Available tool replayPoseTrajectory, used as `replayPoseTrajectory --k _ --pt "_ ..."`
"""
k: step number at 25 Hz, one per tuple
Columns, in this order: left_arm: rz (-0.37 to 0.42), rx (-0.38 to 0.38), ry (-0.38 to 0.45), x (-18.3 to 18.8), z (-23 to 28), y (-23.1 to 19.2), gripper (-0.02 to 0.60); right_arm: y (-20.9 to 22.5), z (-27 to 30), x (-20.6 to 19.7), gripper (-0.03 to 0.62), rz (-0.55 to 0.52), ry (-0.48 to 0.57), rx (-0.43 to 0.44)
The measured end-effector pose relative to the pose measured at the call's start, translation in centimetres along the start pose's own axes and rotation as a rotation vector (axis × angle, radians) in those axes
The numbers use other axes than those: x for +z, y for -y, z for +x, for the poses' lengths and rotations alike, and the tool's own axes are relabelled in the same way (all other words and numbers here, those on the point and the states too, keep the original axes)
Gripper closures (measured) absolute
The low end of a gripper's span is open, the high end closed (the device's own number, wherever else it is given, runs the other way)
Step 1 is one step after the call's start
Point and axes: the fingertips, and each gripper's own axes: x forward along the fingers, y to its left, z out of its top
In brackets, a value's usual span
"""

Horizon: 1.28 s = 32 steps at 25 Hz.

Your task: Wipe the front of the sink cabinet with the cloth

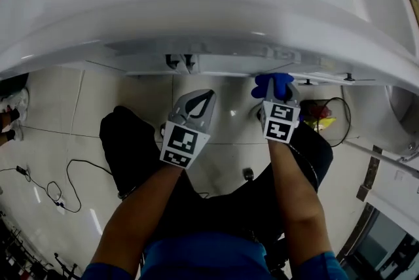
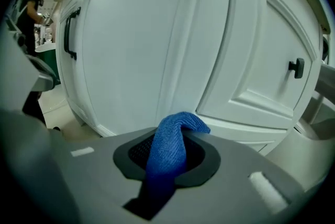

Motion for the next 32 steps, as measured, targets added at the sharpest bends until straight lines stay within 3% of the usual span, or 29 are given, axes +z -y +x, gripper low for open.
replayPoseTrajectory --k 8,22,27,32 --pt "-0.020 0.001 -0.020 -1.5 -0.9 -0.9 0.580 -3.1 0.4 0.6 0.516 0.027 0.009 0.048" --pt "-0.134 0.145 0.072 -2.1 -8.0 -7.7 0.580 -18.8 -0.9 7.0 0.516 -0.137 0.123 0.294" --pt "-0.198 0.204 0.111 -2.9 -11.2 -10.5 0.580 -22.6 -1.1 7.8 0.516 -0.166 0.120 0.302" --pt "-0.204 0.275 0.119 -4.4 -14.6 -13.2 0.580 -27.4 -1.4 8.4 0.517 -0.219 0.139 0.352"
